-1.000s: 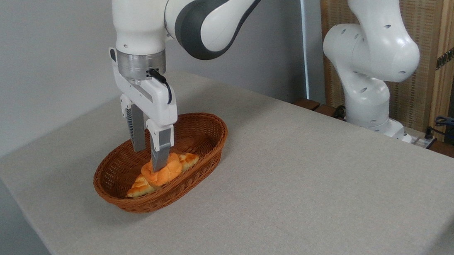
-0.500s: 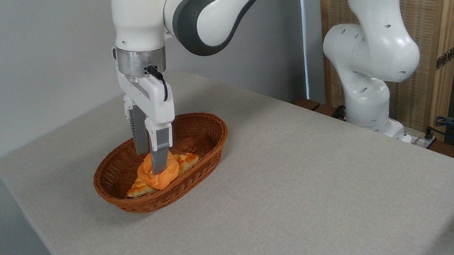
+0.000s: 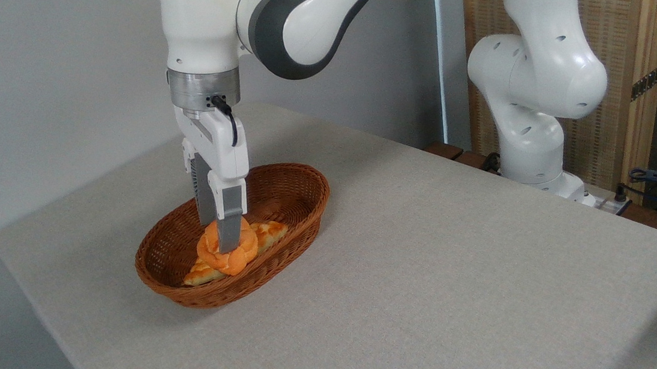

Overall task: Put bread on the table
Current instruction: 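Close the gripper fingers around the orange bun in the basket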

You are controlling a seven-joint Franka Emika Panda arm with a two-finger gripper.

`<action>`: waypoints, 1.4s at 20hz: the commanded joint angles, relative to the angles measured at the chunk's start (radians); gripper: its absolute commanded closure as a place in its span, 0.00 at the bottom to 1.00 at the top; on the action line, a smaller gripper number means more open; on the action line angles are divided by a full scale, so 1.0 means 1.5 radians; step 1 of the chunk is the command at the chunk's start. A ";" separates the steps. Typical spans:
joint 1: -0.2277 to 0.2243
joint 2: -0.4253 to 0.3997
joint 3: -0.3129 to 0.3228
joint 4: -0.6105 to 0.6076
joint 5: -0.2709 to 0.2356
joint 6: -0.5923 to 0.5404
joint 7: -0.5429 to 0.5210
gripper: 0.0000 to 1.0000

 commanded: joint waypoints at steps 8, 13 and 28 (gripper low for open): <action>-0.006 -0.007 0.010 -0.017 0.012 0.015 0.078 0.39; -0.006 -0.007 0.010 -0.017 0.012 0.015 0.080 0.61; -0.006 -0.007 0.013 -0.017 0.011 0.015 0.079 0.65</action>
